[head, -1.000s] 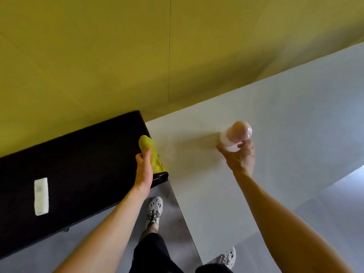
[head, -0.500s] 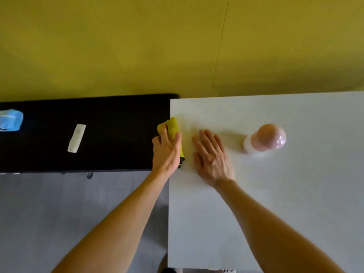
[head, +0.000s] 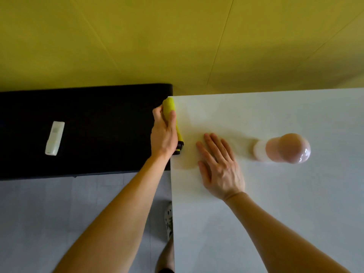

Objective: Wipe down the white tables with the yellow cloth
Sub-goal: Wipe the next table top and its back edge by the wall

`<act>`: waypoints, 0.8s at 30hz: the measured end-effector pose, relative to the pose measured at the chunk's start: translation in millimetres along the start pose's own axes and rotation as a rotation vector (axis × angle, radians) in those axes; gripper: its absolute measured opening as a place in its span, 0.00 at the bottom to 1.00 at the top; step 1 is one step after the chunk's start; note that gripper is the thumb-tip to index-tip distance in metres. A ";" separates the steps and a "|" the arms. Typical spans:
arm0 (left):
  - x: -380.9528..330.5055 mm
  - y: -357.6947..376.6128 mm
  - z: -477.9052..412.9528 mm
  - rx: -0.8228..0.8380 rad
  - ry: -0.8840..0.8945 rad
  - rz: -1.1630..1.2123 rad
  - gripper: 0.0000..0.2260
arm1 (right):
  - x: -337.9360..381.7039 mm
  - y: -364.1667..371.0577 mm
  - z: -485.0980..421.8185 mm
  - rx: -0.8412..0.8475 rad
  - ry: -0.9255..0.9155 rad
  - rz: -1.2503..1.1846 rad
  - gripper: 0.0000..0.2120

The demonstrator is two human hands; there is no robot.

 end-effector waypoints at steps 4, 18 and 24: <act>10.2 6.5 61.9 0.038 0.120 -0.213 0.30 | 0.1 -1.9 -0.8 0.003 0.001 -0.008 0.25; 16.7 -3.2 74.2 -0.010 0.140 -0.079 0.23 | -0.1 -3.7 0.1 -0.002 -0.002 -0.019 0.25; -17.7 11.6 -25.6 -0.047 0.169 -0.085 0.21 | 0.4 -2.9 -0.5 -0.005 0.000 -0.006 0.24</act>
Point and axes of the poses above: each hand's wrist, its own z-axis away from the middle knuckle, its own y-axis out of the palm, x = y × z, the point moved 5 cm from there along -z, towards the middle knuckle, and after that the axes turned 5 degrees about y, right-handed, at the moved point
